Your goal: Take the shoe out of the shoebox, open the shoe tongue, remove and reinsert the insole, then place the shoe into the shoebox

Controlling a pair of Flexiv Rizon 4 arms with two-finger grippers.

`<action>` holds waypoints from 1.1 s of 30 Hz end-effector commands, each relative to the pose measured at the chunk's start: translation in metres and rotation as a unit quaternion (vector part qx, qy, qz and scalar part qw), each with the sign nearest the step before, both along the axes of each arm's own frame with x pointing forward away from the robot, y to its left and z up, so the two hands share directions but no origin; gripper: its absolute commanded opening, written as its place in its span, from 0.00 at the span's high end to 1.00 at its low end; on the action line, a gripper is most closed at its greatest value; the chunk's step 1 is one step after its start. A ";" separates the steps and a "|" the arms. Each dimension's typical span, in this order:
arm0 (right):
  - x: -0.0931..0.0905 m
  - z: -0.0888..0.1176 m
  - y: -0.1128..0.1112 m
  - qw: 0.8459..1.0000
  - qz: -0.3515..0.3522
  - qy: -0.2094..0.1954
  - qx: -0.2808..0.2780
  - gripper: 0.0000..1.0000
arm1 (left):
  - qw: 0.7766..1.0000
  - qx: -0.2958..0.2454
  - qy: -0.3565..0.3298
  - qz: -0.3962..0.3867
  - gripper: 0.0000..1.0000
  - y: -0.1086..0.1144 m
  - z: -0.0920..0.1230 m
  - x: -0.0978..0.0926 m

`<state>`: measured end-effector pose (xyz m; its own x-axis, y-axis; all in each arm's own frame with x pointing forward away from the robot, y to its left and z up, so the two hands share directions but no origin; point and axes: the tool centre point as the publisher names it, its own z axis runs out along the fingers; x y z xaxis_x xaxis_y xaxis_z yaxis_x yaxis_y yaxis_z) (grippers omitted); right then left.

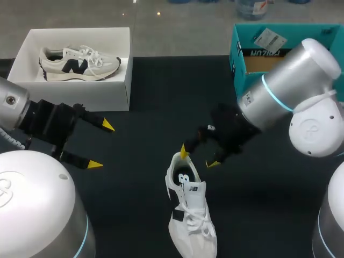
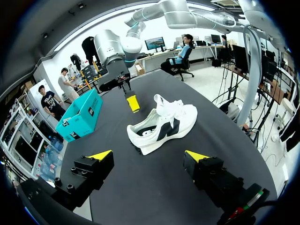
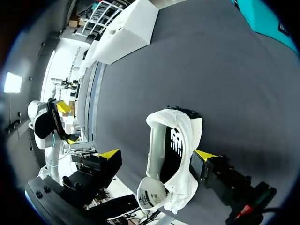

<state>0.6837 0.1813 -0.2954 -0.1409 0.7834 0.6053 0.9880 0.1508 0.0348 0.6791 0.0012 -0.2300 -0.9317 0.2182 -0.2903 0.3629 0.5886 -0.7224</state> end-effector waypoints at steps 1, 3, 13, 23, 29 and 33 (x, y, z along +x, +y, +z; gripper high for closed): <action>0.003 0.001 0.006 0.998 -0.001 -0.007 -0.063 0.00 | 1.000 0.001 0.001 -0.001 0.00 0.000 0.000 0.000; 0.004 0.006 0.010 0.995 0.000 0.007 -0.097 0.00 | 1.000 0.001 0.001 -0.001 0.00 0.000 0.000 0.000; 0.008 0.003 0.029 0.975 -0.007 0.041 -0.217 0.25 | 1.000 0.001 0.001 -0.001 0.00 0.000 0.000 0.000; 0.007 -0.023 0.034 0.966 -0.005 0.042 -0.256 1.00 | 1.000 0.001 0.001 -0.001 0.00 0.000 0.000 0.000; 0.005 -0.041 0.033 0.962 -0.006 0.041 -0.268 1.00 | 1.000 0.001 0.001 -0.001 0.00 0.000 0.000 0.000; 0.001 -0.054 0.031 0.962 -0.007 0.037 -0.270 1.00 | 1.000 0.001 0.001 -0.001 0.00 0.000 0.000 0.000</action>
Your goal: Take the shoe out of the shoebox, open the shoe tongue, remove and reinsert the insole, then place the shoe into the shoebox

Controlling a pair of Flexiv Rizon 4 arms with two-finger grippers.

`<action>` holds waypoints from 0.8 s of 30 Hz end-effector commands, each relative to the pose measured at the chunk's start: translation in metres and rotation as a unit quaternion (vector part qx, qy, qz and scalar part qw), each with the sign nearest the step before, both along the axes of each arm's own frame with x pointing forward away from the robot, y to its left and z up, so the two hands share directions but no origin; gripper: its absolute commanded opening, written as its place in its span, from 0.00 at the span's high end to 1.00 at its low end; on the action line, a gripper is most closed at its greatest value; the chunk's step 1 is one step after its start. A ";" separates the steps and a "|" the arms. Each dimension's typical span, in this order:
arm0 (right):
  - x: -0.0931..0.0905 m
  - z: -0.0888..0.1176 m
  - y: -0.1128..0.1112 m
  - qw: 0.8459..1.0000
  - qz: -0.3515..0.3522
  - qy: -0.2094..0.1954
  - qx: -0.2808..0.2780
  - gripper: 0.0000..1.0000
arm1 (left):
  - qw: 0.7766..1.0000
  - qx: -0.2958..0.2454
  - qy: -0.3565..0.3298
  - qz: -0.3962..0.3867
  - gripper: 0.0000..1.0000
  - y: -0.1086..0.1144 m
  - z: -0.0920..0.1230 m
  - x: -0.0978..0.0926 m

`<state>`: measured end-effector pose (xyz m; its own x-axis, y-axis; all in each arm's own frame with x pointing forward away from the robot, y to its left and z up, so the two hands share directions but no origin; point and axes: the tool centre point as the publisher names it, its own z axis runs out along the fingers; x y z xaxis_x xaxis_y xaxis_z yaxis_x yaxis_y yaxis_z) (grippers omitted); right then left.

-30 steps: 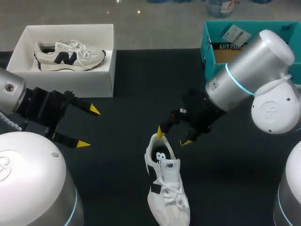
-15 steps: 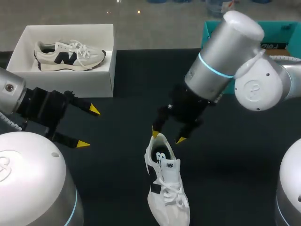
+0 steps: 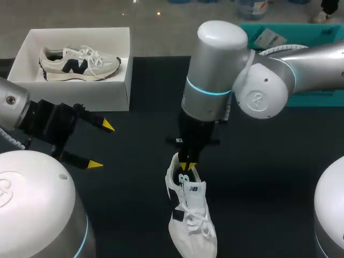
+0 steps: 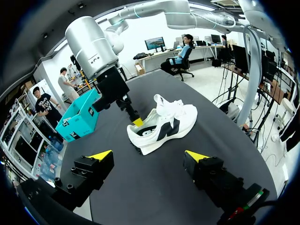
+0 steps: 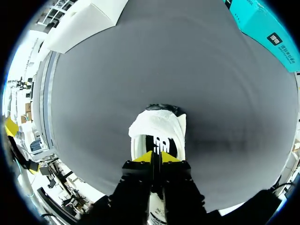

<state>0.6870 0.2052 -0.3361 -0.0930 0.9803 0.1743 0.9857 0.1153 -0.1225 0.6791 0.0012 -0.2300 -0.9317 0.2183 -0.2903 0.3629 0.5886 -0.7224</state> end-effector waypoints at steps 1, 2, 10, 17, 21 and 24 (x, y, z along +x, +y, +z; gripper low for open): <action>-0.002 -0.016 0.007 1.000 0.004 -0.008 -0.028 1.00 | 1.000 0.001 0.001 -0.001 0.00 0.000 0.000 0.000; -0.003 -0.019 0.007 1.000 0.007 -0.012 -0.028 1.00 | 1.000 0.001 0.001 -0.001 0.00 0.000 0.000 0.000; -0.009 -0.043 0.009 0.999 0.015 -0.015 -0.035 1.00 | 1.000 0.001 0.001 -0.001 0.00 0.000 0.000 0.000; -0.022 -0.072 0.011 1.000 0.009 -0.004 -0.025 1.00 | 1.000 0.001 0.001 -0.001 0.00 0.000 0.000 0.000; -0.029 -0.071 0.011 1.000 0.003 -0.008 -0.024 1.00 | 1.000 0.001 0.001 -0.001 0.00 0.000 0.000 0.000; -0.030 -0.056 0.008 0.999 0.000 -0.025 -0.031 1.00 | 1.000 0.001 0.001 -0.001 0.00 0.000 0.000 0.000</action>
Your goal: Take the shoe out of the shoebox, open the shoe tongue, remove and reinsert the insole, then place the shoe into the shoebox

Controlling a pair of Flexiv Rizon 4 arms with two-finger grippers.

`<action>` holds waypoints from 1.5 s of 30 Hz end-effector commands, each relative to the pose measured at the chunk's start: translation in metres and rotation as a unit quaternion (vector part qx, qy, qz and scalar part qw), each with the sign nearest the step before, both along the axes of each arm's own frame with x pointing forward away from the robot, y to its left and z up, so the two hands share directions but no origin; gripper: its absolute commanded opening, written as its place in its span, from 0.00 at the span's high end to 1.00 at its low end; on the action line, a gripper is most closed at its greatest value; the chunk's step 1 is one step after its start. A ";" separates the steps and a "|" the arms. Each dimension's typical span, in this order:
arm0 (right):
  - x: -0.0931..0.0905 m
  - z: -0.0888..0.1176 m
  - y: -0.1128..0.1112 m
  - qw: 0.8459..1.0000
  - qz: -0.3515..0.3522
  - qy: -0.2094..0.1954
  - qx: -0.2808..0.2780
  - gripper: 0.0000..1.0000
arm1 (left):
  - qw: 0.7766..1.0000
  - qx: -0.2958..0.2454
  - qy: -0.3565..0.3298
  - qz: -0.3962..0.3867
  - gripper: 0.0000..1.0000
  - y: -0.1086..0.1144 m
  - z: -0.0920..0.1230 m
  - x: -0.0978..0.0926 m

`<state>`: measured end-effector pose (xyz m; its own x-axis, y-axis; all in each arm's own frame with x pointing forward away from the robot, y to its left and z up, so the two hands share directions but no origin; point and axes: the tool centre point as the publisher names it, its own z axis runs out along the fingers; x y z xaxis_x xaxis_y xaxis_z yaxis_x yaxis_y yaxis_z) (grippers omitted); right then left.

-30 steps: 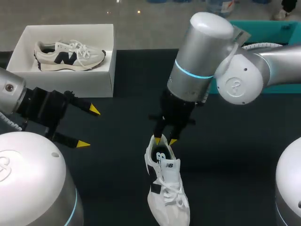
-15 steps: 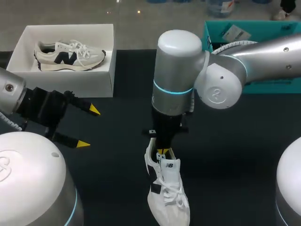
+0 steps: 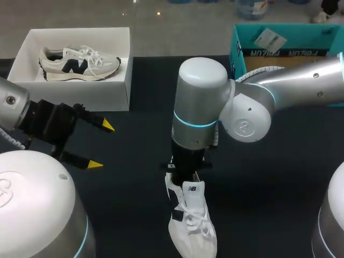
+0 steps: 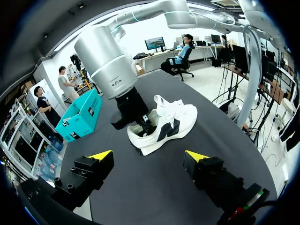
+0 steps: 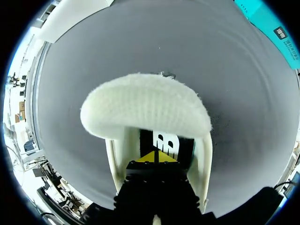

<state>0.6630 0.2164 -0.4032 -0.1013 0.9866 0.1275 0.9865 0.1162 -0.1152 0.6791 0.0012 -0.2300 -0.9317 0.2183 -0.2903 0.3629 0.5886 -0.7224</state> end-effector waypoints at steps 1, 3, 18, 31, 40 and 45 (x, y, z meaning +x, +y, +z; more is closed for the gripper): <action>-0.005 0.017 -0.004 1.000 -0.002 -0.022 -0.013 1.00 | 1.000 0.001 0.001 -0.001 0.00 0.000 0.000 0.000; -0.003 0.028 -0.006 0.999 -0.002 -0.033 -0.017 1.00 | 1.000 0.001 0.001 -0.001 0.00 0.000 0.000 0.000; -0.010 0.000 0.004 1.000 0.008 -0.002 -0.029 1.00 | 1.000 0.001 0.001 -0.001 0.00 0.000 0.000 0.000; -0.018 0.018 -0.006 0.999 -0.005 0.001 -0.041 1.00 | 1.000 0.001 0.001 -0.001 0.00 0.000 0.000 0.000; -0.017 0.056 -0.023 0.998 -0.005 0.013 -0.063 1.00 | 1.000 0.001 0.001 -0.001 0.00 0.000 0.000 0.000; -0.021 0.050 -0.024 0.998 -0.003 0.025 -0.060 1.00 | 1.000 0.001 0.001 -0.001 0.00 0.000 0.000 0.000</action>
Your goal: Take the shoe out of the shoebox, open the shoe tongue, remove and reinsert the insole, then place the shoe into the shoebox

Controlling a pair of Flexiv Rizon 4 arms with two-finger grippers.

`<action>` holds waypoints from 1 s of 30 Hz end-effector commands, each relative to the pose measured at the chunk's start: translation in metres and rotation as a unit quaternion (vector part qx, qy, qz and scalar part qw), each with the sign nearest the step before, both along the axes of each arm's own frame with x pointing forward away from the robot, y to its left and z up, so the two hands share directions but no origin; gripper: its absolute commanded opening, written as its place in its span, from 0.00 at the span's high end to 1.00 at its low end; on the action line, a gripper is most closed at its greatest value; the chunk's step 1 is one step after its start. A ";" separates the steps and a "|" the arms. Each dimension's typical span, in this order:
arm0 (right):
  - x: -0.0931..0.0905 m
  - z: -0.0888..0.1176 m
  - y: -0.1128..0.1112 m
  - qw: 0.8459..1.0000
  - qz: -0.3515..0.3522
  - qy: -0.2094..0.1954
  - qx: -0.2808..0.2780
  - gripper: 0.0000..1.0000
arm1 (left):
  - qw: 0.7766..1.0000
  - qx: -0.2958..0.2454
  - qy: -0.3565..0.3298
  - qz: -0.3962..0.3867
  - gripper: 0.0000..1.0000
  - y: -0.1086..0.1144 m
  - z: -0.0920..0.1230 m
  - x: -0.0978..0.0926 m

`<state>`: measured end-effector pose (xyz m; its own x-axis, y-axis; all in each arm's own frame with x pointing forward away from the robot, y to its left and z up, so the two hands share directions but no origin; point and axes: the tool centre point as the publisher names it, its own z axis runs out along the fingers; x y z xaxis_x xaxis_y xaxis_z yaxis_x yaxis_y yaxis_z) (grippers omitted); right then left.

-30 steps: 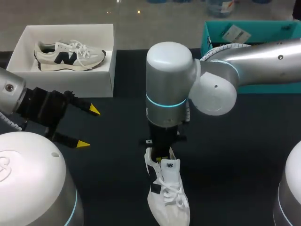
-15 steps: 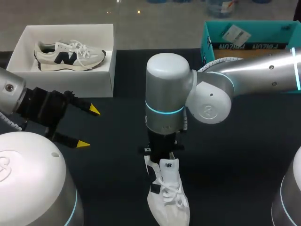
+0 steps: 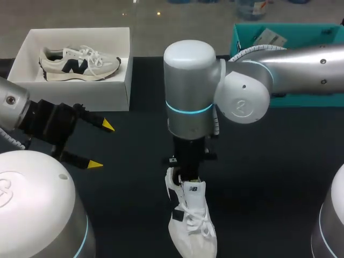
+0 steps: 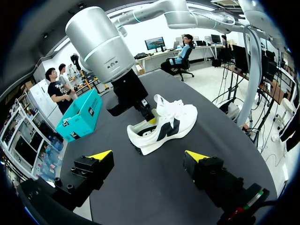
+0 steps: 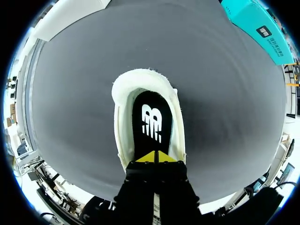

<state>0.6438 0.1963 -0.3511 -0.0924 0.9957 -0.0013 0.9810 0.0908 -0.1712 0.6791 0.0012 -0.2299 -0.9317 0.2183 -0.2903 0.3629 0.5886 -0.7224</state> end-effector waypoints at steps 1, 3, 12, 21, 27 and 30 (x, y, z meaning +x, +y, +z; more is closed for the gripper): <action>-0.002 -0.003 -0.004 1.000 -0.001 0.005 0.008 1.00 | 1.000 0.001 0.001 -0.001 0.00 0.000 0.000 0.000; -0.004 -0.004 -0.002 1.000 -0.002 0.010 0.010 1.00 | 1.000 0.001 0.001 -0.001 0.00 0.000 0.000 0.000; -0.006 -0.016 0.001 0.999 -0.005 0.025 0.028 1.00 | 1.000 0.001 0.001 -0.001 0.00 0.000 0.000 0.000; -0.005 -0.021 0.007 0.999 -0.002 0.044 0.031 0.53 | 1.000 0.001 0.001 -0.001 0.00 0.000 0.000 0.000; -0.005 -0.023 0.009 0.998 0.001 0.048 0.032 0.00 | 1.000 0.001 0.001 -0.001 0.00 0.000 0.000 0.000; -0.005 -0.023 0.011 0.998 0.002 0.048 0.033 0.00 | 1.000 0.001 0.001 -0.001 0.00 0.000 0.000 0.000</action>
<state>0.6385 0.2034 -0.3710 -0.0912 0.9929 0.0767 0.9606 0.1081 -0.2559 0.6791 0.0012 -0.2299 -0.9317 0.2183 -0.2903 0.3629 0.5886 -0.7224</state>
